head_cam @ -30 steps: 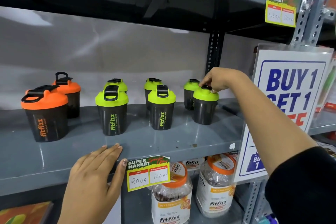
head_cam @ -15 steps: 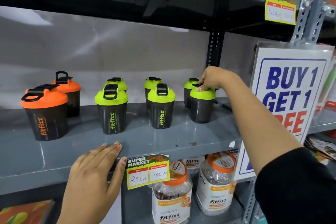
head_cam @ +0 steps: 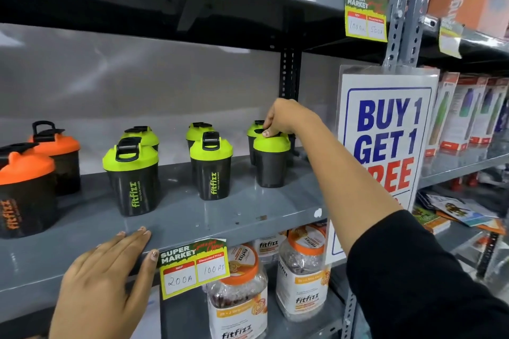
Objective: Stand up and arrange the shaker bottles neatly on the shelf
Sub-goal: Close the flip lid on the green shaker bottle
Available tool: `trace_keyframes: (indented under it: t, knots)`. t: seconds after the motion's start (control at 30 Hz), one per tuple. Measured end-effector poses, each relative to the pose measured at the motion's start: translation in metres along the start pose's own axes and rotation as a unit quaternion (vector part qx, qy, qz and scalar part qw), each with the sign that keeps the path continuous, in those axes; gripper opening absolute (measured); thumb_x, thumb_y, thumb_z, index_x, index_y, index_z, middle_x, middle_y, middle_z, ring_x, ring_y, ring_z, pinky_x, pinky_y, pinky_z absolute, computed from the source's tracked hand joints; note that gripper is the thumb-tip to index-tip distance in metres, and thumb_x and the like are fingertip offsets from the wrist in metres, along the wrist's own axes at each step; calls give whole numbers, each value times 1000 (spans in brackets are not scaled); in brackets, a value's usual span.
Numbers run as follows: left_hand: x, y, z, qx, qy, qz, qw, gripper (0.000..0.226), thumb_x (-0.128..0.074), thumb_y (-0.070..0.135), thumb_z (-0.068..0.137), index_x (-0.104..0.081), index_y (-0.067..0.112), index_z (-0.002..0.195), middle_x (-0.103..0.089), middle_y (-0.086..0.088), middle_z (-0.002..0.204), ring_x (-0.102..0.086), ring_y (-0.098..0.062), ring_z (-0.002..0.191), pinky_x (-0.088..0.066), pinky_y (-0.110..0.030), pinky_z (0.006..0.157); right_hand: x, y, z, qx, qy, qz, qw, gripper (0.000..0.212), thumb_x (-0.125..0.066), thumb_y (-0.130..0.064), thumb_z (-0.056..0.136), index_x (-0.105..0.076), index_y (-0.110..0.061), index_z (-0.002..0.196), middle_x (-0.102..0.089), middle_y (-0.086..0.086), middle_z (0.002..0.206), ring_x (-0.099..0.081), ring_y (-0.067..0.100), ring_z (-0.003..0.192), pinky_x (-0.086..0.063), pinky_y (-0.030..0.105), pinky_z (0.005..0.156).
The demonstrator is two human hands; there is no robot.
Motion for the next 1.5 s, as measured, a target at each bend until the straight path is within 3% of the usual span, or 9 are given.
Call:
trace_keyframes:
  t: [0.13, 0.2, 0.3, 0.43, 1.0, 1.17, 1.27, 1.37, 1.5]
  knots:
    - [2, 3, 1, -1, -5, 5, 1000, 58, -35, 49, 89, -70, 9, 110, -70, -10, 108, -64, -33, 105, -46, -52, 84, -1, 2, 4, -18, 11, -26, 999, 46, -84, -38, 75, -68, -4, 102, -70, 11, 110, -63, 30, 98, -55, 37, 87]
    - [2, 3, 1, -1, -13, 7, 1000, 57, -37, 48, 87, -70, 9, 110, -70, -10, 108, -64, -33, 105, -46, -52, 84, 0, 1, 2, -29, 18, -43, 999, 42, -84, -39, 75, -61, -10, 94, -68, 11, 108, -60, 31, 92, -51, 34, 77]
    - [-1, 1, 0, 4, -26, 4, 1000, 55, -38, 47, 87, -70, 10, 112, -70, -8, 111, -62, -31, 108, -44, -50, 86, 4, 4, -3, -51, 32, -43, 997, 49, -82, -38, 78, -62, -11, 113, -61, 8, 107, -57, 30, 91, -44, 33, 70]
    - [-2, 0, -1, 5, -33, -2, 999, 55, -38, 47, 87, -69, 11, 114, -69, -7, 113, -62, -31, 110, -43, -48, 88, 5, 4, -8, -72, 51, -42, 995, 60, -81, -41, 78, -57, -12, 125, -61, 8, 124, -62, 30, 109, -43, 33, 70]
    - [0, 2, -1, -4, -25, -12, 1000, 53, -39, 45, 88, -69, 9, 114, -69, -8, 115, -61, -30, 111, -43, -48, 88, 1, 5, -11, -103, 74, -58, 990, 51, -73, -43, 85, -58, -13, 123, -64, 7, 118, -63, 27, 104, -40, 30, 64]
    - [2, 3, -1, -7, -8, -13, 1000, 52, -39, 45, 88, -70, 9, 112, -69, -8, 113, -62, -31, 110, -43, -48, 88, -19, 17, -18, -94, -24, 25, 995, 96, -71, -72, 69, -46, -7, 136, -56, 10, 132, -56, 31, 118, -47, 35, 83]
    - [2, 3, 0, -8, 0, -15, 1000, 52, -40, 45, 88, -70, 9, 111, -69, -8, 112, -62, -31, 109, -43, -49, 87, -41, 30, -25, -91, -10, 117, 989, 119, -86, -58, 61, -24, -10, 151, -46, 10, 146, -48, 31, 130, -46, 38, 98]
    - [-1, 1, -1, -6, -5, -8, 1000, 53, -39, 45, 88, -70, 9, 111, -69, -8, 113, -61, -31, 110, -43, -49, 88, -64, 51, -35, -94, 98, 317, 939, 140, -96, -36, 54, -1, -22, 156, -44, 13, 146, -48, 32, 129, -44, 39, 101]
    - [-4, 0, -1, -7, -15, 0, 1000, 53, -38, 45, 89, -69, 9, 113, -69, -8, 114, -61, -31, 111, -42, -49, 89, -85, 61, -50, -90, 172, 433, 880, 136, -96, -19, 57, -2, -19, 155, -53, 8, 137, -53, 27, 122, -46, 33, 97]
Point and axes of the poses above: each hand's wrist, its own z-axis towards the middle knuckle, its own x-axis out of the back of the hand, y = z × x, the point moved 9 cm from there along z, towards the middle knuckle
